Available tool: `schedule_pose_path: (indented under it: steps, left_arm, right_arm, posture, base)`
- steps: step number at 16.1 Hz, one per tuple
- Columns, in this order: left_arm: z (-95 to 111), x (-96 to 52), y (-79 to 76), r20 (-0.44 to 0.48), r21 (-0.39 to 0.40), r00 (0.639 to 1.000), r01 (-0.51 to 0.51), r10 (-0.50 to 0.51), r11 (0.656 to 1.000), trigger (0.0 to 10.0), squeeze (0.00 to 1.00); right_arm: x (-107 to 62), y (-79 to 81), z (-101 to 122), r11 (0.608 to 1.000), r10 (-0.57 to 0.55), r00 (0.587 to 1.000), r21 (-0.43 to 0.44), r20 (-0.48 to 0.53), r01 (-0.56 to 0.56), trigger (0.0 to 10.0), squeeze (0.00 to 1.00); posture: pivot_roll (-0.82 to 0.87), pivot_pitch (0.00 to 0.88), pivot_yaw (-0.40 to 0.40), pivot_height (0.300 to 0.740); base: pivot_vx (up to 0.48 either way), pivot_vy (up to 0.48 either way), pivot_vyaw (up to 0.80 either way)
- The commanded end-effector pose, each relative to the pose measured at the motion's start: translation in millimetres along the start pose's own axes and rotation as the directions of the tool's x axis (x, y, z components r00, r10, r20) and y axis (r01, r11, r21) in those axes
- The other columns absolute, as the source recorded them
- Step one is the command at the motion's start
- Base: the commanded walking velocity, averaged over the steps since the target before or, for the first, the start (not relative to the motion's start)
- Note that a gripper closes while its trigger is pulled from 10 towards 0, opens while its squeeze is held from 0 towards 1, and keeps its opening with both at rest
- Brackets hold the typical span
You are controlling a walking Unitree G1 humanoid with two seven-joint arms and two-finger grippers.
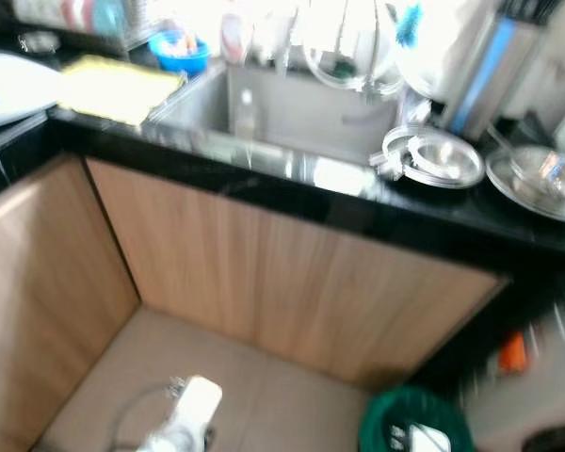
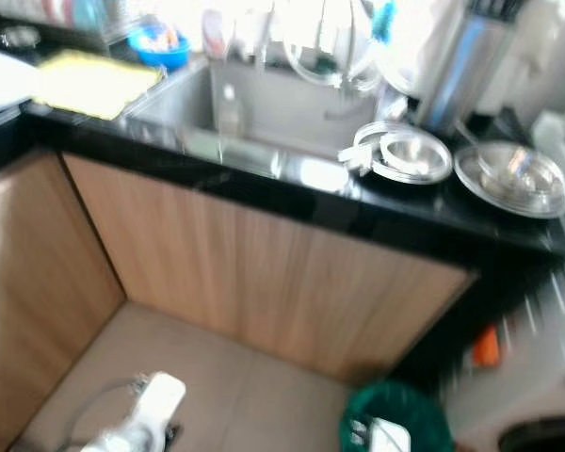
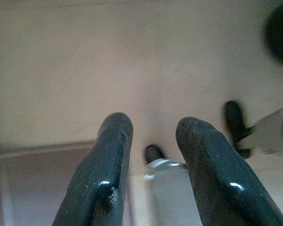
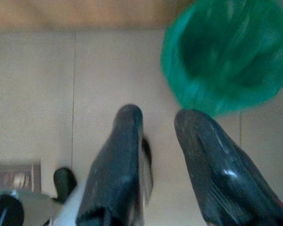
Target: Kitchen organization
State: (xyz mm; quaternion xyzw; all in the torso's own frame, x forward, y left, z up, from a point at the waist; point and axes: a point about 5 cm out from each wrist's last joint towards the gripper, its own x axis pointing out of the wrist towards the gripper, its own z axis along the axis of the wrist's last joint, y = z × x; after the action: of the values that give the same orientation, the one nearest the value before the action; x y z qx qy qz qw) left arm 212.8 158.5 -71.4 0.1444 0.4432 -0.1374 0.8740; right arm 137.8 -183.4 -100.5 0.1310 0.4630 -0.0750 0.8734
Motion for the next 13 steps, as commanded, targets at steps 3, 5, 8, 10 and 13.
schedule_pose_path:
  steps: [3,5,8,10,13]
  left_arm:
    - [-7.7,-2.4,11.2,-0.029,0.008,0.999,-0.026,0.027,1.000,10.0,0.00]
    - [-7.9,-2.5,12.1,-0.030,0.011,0.999,-0.032,0.033,0.999,10.0,0.00]
    - [-8.7,-3.3,14.3,-0.018,0.006,0.999,-0.031,0.031,0.999,10.0,0.00]
    - [-8.7,-3.5,15.1,-0.013,0.008,0.999,-0.032,0.032,0.999,10.0,0.00]
    - [-9.7,-3.7,15.9,-0.016,-0.013,0.999,-0.036,0.036,0.999,10.0,0.00]
  right_arm:
    - [1.8,8.0,2.9,1.000,0.019,1.000,0.004,0.011,-0.019,10.0,0.00]
    - [1.8,7.8,3.2,1.000,0.019,1.000,0.005,0.013,-0.019,10.0,0.00]
    - [1.8,8.1,3.3,1.000,0.020,1.000,0.008,0.017,-0.020,10.0,0.00]
    - [1.9,8.5,3.3,1.000,0.020,1.000,0.009,0.017,-0.020,10.0,0.00]
    - [1.9,8.5,2.9,1.000,0.020,1.000,0.011,0.013,-0.020,10.0,0.00]
  posture:
    - [0.09,0.032,-0.123,0.740]
    - [0.09,0.035,-0.123,0.740]
    - [0.09,0.036,-0.123,0.740]
    - [0.09,0.039,-0.122,0.740]
    - [0.09,0.041,-0.122,0.740]
  base:
    - [0.331,0.000,0.00]
    - [0.156,0.000,0.00]
    - [0.000,0.000,0.00]
    - [0.000,0.000,0.00]
    - [0.000,0.000,0.00]
